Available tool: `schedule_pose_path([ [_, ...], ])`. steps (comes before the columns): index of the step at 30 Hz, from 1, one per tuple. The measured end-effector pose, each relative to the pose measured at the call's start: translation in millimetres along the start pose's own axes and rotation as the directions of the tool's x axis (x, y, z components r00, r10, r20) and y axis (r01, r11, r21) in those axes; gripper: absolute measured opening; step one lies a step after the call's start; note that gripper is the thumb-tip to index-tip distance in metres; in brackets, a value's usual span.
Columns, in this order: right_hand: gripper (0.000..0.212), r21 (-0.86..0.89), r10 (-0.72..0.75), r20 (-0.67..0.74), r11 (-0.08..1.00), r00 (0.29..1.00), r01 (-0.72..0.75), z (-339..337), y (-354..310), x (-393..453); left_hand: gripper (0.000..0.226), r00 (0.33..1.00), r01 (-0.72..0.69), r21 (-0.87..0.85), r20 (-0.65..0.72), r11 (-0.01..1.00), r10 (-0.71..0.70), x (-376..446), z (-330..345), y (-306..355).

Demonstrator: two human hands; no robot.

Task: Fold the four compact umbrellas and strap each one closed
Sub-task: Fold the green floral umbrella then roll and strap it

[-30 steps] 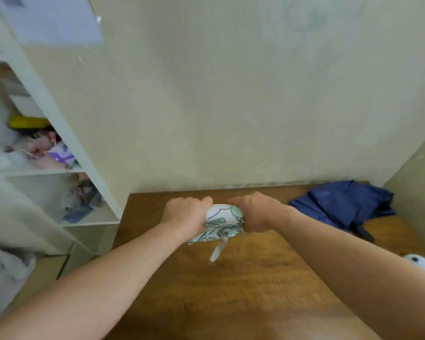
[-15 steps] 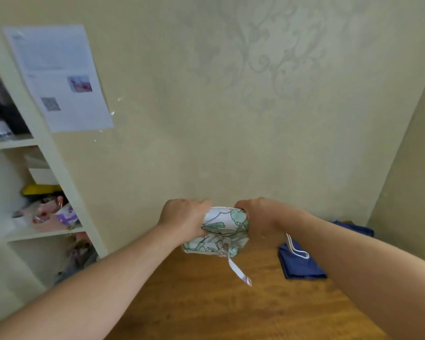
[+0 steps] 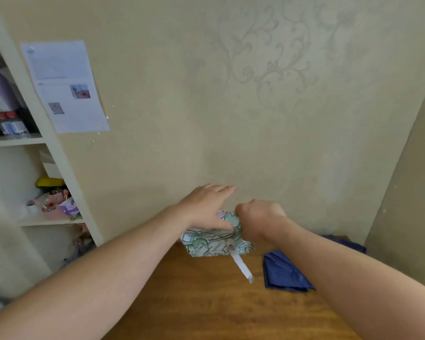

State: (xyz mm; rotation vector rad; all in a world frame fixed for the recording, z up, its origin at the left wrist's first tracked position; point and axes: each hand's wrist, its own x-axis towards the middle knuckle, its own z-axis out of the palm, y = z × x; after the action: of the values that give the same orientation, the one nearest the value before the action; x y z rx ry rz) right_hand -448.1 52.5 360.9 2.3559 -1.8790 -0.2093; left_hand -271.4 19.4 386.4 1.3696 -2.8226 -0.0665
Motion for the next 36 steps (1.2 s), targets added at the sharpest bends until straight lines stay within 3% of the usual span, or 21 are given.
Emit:
schedule_pose_path([
  [2,0.03,0.044,0.007,-0.027,0.999,1.0,-0.006,4,10,-9,0.099,0.985,0.084,-0.079,0.155,0.993,-0.071,10,-4,12],
  [5,0.027,0.102,0.004,-0.031,0.995,1.0,-0.001,12,34,-23,0.059,0.936,0.174,0.048,0.302,0.984,-0.18,16,2,20],
  [9,0.028,0.101,0.004,-0.054,0.995,0.999,0.001,21,61,-40,0.05,0.939,0.22,0.17,0.23,0.961,-0.256,9,17,25],
  [12,0.021,0.104,0.004,-0.086,0.995,0.996,0.005,22,74,-50,0.046,0.948,0.246,0.16,0.166,0.956,-0.272,4,24,33],
  [16,0.026,0.144,0.0,-0.105,0.989,0.995,0.015,27,82,-56,0.047,0.947,0.259,0.128,0.163,0.957,-0.278,-1,26,45],
  [20,0.085,0.218,-0.001,-0.151,0.975,0.989,0.035,34,85,-58,0.066,0.941,0.292,0.09,0.148,0.952,-0.303,-6,23,55],
  [22,0.098,0.223,-0.022,-0.19,0.973,0.982,0.065,37,86,-62,0.075,0.932,0.306,0.051,0.186,0.951,-0.31,-8,23,57],
  [29,0.063,0.103,-0.19,-0.217,0.971,0.958,0.216,60,80,-58,0.088,0.891,0.358,-0.069,0.324,0.931,-0.318,-21,38,50],
  [32,0.044,0.1,-0.164,-0.187,0.978,0.969,0.184,66,77,-47,0.097,0.94,0.29,-0.027,0.198,0.957,-0.279,-24,51,45],
  [34,0.034,0.157,-0.123,-0.131,0.977,0.984,0.143,67,74,-41,0.093,0.991,0.132,0.09,-0.005,0.987,-0.132,-27,60,41],
  [36,0.03,0.259,-0.082,-0.055,0.961,0.995,0.094,66,71,-36,0.081,0.984,-0.011,0.244,-0.171,0.97,0.054,-29,72,38],
])
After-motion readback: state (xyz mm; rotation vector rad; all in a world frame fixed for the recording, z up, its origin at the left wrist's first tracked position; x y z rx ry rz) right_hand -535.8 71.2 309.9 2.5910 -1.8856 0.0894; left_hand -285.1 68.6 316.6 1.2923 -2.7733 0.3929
